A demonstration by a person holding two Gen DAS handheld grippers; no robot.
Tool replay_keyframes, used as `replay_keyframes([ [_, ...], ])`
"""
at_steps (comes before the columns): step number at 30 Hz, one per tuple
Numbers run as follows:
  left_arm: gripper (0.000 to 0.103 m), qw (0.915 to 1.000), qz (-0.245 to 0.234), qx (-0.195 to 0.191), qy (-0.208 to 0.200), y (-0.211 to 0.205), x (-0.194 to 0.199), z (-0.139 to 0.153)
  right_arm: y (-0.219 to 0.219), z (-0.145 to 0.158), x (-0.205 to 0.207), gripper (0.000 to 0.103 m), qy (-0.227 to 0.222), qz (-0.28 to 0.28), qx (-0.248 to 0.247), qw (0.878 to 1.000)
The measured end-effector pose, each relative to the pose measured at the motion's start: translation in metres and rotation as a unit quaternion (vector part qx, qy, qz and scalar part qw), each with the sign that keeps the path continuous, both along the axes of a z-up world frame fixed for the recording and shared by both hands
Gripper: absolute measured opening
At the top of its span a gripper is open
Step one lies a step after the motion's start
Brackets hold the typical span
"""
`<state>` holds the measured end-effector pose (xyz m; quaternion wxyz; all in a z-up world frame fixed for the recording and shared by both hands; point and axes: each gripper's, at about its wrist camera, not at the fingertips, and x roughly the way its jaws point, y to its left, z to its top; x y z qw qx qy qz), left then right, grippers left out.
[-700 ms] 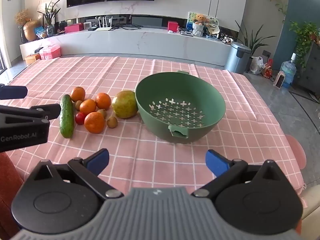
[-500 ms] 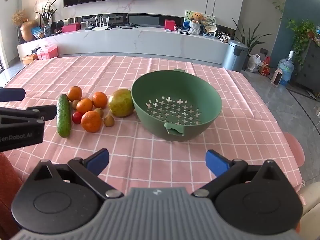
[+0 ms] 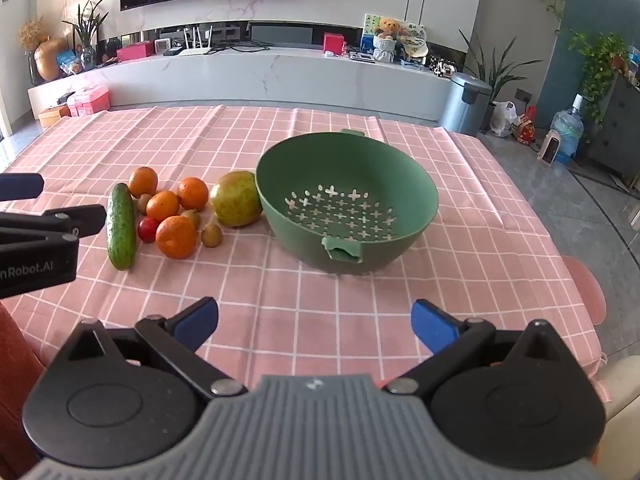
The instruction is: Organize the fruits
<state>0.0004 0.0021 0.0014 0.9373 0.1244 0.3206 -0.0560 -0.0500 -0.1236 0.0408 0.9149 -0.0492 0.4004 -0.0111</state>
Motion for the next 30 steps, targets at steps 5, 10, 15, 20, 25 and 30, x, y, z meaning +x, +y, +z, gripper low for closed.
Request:
replay_keyframes([
  [5,0.084,1.0000,0.003,-0.001,0.003,0.0026,0.0018,0.0017,0.0009,-0.0002,0.0009,0.099,0.002,-0.001,-0.002,1.000],
  [10,0.084,1.0000,0.004,0.000,0.002,0.0011,0.0010,-0.0015,0.0009,-0.0008,0.0023,0.099,0.004,-0.002,-0.003,1.000],
  [15,0.084,1.0000,0.005,-0.002,0.003,0.0008,0.0017,-0.0020,0.0008,-0.0009,0.0025,0.099,0.005,-0.002,-0.004,1.000],
  [20,0.084,1.0000,0.004,-0.001,0.005,-0.0002,0.0026,-0.0022,0.0009,-0.0006,0.0031,0.099,0.005,-0.004,-0.004,1.000],
  [25,0.084,1.0000,0.004,-0.001,0.005,-0.0009,0.0020,-0.0025,0.0010,-0.0008,0.0036,0.099,0.007,-0.007,-0.004,1.000],
  [30,0.084,1.0000,0.005,-0.001,0.004,-0.0012,0.0022,-0.0030,-0.0001,-0.0016,0.0045,0.099,0.010,-0.008,-0.004,1.000],
])
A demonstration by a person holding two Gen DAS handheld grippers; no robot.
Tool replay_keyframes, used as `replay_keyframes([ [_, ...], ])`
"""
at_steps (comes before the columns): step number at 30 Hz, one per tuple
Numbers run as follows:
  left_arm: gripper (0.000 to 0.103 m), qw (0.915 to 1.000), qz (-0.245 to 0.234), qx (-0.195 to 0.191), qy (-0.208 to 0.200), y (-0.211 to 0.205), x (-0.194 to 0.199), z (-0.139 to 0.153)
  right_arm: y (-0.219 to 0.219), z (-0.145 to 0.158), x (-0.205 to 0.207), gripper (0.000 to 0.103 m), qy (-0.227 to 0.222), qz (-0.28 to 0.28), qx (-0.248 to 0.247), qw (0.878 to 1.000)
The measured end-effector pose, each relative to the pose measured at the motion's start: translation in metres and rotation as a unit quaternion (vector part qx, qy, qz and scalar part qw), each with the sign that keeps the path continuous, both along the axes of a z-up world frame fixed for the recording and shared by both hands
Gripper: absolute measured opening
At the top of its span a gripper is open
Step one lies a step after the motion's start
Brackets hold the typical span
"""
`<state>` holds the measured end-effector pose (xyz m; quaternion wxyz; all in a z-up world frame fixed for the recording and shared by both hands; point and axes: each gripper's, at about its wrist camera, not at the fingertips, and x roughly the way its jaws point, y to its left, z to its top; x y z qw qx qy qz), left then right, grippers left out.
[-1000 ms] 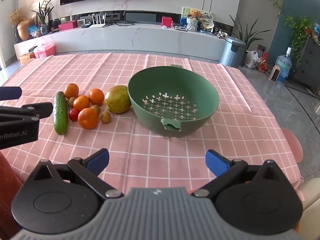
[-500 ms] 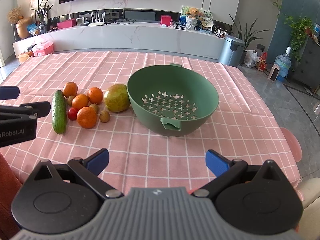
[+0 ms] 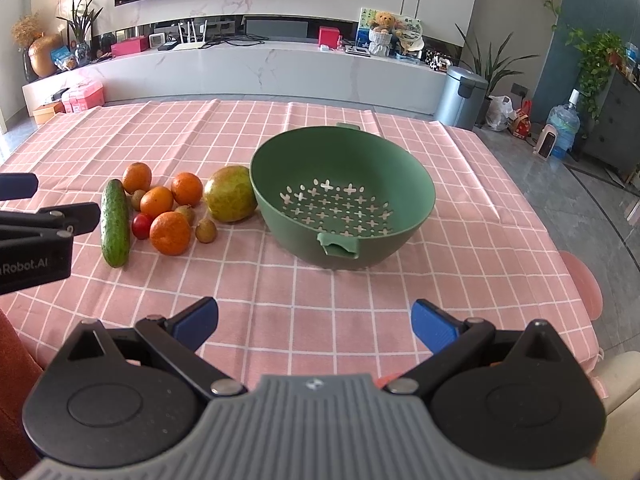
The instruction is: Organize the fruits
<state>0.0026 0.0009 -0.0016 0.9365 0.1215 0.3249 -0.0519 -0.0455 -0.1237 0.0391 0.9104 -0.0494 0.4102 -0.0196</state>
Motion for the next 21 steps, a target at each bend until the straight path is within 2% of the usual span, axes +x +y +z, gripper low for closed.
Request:
replay_keyframes([
  [21,0.084,1.0000,0.002,-0.001,0.001,-0.0007,0.0003,-0.0006,0.0011,0.0003,-0.0009,0.099,0.002,-0.001,0.000,1.000],
])
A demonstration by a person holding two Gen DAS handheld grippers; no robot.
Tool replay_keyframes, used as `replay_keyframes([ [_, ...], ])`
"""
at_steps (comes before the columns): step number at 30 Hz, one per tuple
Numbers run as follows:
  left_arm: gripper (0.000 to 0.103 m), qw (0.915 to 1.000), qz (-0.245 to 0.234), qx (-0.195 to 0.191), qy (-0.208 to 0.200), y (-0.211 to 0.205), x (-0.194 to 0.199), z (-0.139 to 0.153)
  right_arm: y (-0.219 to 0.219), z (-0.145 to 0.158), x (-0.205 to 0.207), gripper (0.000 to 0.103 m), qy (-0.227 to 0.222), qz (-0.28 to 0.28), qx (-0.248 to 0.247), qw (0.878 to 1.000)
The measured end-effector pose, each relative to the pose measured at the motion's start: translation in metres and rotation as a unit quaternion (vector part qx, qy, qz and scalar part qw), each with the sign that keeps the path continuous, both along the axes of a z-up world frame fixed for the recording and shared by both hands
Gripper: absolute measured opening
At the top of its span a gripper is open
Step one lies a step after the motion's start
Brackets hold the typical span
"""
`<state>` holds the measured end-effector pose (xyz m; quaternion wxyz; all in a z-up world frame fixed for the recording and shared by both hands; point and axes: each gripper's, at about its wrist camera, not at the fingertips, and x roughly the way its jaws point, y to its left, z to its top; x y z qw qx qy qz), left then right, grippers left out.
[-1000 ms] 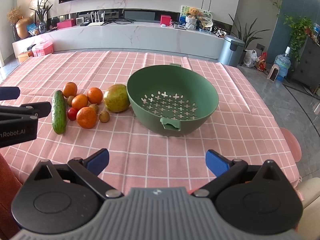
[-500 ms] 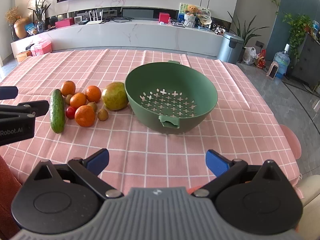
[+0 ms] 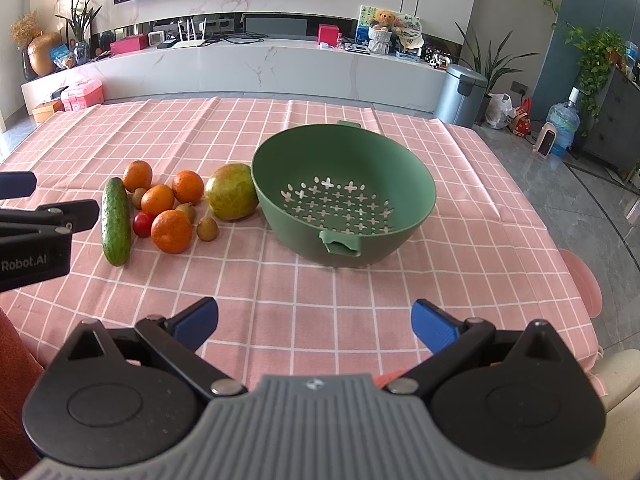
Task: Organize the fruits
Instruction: 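Grasp the yellow-green pear with the right gripper while the left gripper approaches the cucumber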
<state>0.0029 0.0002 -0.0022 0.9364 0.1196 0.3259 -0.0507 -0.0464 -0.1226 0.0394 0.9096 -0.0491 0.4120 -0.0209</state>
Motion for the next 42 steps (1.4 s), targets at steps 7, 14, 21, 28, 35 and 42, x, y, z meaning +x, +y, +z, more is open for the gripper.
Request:
replay_keyframes([
  [7,0.084,1.0000,0.000,0.000,0.001,0.000,0.000,0.000,0.000,0.000,0.000,0.099,0.000,0.000,0.000,1.000],
  [14,0.084,1.0000,0.000,0.000,0.000,0.000,0.000,0.000,0.000,0.000,0.000,0.099,0.001,0.000,0.000,1.000],
  [21,0.084,1.0000,0.000,-0.001,0.000,0.000,0.000,0.000,0.002,0.000,0.000,0.099,0.002,0.000,-0.001,1.000],
  [28,0.083,0.9988,0.013,-0.039,0.024,0.011,0.012,0.004,0.005,-0.001,0.001,0.099,-0.022,0.021,0.034,0.999],
  [35,0.068,0.9932,0.050,-0.085,0.060,0.042,0.039,0.005,0.017,-0.005,0.017,0.098,-0.049,0.071,0.075,0.993],
  [42,0.066,0.9833,0.087,-0.113,0.113,0.066,0.074,-0.008,0.025,-0.008,0.058,0.070,-0.033,0.110,0.081,0.990],
])
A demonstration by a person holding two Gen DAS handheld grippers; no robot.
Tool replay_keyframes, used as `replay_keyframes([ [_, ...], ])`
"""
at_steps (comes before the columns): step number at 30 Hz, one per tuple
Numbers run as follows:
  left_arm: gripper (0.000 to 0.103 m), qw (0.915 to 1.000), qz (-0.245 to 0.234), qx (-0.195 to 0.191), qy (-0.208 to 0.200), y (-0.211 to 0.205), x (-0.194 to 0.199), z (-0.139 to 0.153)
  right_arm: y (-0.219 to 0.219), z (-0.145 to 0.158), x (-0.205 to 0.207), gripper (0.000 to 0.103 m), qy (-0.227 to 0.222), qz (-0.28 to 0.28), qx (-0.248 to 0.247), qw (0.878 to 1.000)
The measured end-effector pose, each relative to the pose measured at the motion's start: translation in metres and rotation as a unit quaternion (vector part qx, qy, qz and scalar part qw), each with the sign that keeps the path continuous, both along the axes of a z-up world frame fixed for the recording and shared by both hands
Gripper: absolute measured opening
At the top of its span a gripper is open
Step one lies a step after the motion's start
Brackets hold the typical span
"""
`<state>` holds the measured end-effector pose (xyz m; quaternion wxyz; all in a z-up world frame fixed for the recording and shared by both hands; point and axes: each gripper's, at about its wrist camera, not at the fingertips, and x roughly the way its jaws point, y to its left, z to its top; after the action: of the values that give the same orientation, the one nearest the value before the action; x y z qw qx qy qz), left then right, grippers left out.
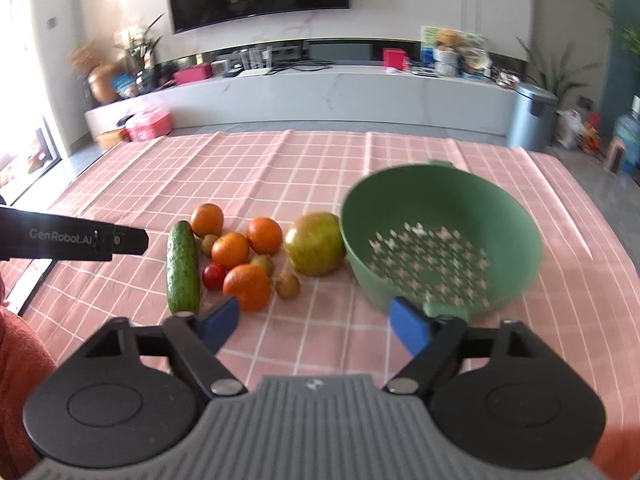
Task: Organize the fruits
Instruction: 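Grasp the yellow-green pear with the right gripper while the left gripper approaches the cucumber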
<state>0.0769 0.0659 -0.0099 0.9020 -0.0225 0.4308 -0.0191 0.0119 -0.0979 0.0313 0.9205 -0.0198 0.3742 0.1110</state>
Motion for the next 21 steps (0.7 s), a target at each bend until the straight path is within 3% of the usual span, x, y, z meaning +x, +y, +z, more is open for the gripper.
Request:
replay_keyframes([
  [6,0.065,0.9987,0.019,-0.019,0.042,0.015,0.032,-0.021,0.006,-0.005,0.054,0.066,-0.008,0.090,-0.053,0.994],
  [9,0.065,0.9972,0.025,-0.024,0.066,0.020,0.047,-0.032,0.014,-0.007,0.080,0.062,-0.009,0.156,-0.094,0.983],
  [12,0.065,0.9951,0.038,-0.026,0.088,0.025,0.060,-0.041,0.023,-0.012,0.105,0.062,-0.001,0.235,-0.138,0.962],
  [17,0.065,0.9922,0.044,-0.034,0.111,0.030,0.074,-0.053,0.034,-0.031,0.134,0.063,0.031,0.317,-0.200,0.927],
  [21,0.065,0.9914,0.039,-0.044,0.117,0.034,0.084,-0.060,0.045,-0.043,0.147,0.062,0.050,0.391,-0.246,0.886],
])
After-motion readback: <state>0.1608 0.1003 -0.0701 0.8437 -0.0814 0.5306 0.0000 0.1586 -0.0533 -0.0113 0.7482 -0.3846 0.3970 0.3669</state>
